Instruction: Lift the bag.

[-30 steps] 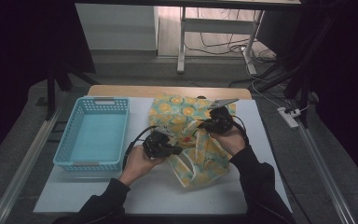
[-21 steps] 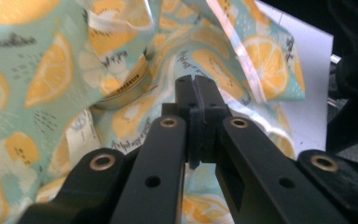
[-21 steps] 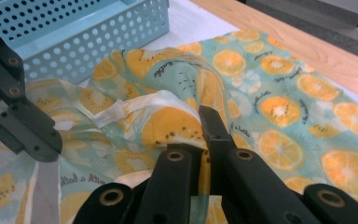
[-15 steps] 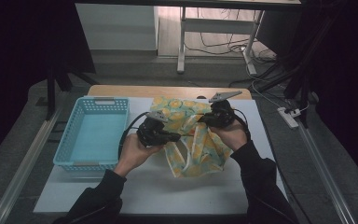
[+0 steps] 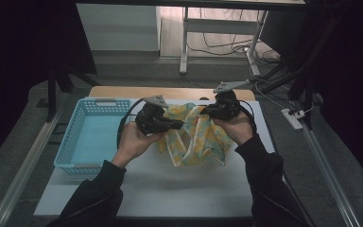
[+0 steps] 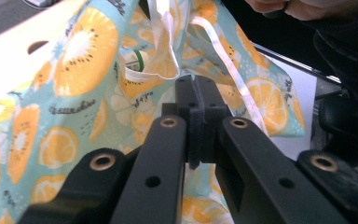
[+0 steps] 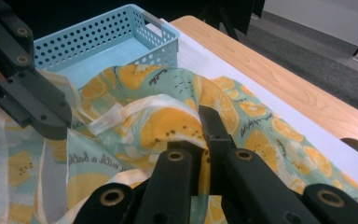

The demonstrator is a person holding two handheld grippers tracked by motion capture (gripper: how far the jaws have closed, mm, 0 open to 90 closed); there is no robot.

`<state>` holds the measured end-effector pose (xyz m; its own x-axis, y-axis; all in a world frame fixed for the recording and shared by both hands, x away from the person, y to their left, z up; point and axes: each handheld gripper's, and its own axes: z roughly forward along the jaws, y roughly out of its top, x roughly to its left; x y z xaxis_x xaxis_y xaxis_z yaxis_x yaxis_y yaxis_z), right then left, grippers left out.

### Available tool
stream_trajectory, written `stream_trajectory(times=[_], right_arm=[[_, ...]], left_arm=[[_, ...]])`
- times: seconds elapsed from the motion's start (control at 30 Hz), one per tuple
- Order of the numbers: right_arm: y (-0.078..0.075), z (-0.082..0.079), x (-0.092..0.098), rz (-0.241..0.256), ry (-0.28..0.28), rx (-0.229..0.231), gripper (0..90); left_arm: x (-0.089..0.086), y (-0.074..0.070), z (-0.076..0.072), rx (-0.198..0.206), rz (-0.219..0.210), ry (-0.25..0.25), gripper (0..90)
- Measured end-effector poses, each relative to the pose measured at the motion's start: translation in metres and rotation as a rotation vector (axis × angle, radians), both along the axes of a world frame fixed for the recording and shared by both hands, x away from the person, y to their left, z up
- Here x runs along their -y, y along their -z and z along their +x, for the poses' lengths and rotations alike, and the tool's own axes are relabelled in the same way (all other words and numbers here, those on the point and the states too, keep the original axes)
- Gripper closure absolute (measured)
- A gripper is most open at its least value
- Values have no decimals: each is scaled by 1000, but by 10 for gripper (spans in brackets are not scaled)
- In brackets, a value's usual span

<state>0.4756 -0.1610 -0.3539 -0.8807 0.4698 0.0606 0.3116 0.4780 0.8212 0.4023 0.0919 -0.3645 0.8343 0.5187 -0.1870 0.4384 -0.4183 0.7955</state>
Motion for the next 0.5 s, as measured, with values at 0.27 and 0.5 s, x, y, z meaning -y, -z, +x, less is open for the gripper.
stream_trajectory(times=[0.27,0.5], right_arm=[[-14,3,0,4,6,10,894],[-24,6,0,11,10,16,894]], left_arm=[[-5,-30,1,40,-22,-4,900],[-10,-55,2,69,-45,-7,900]])
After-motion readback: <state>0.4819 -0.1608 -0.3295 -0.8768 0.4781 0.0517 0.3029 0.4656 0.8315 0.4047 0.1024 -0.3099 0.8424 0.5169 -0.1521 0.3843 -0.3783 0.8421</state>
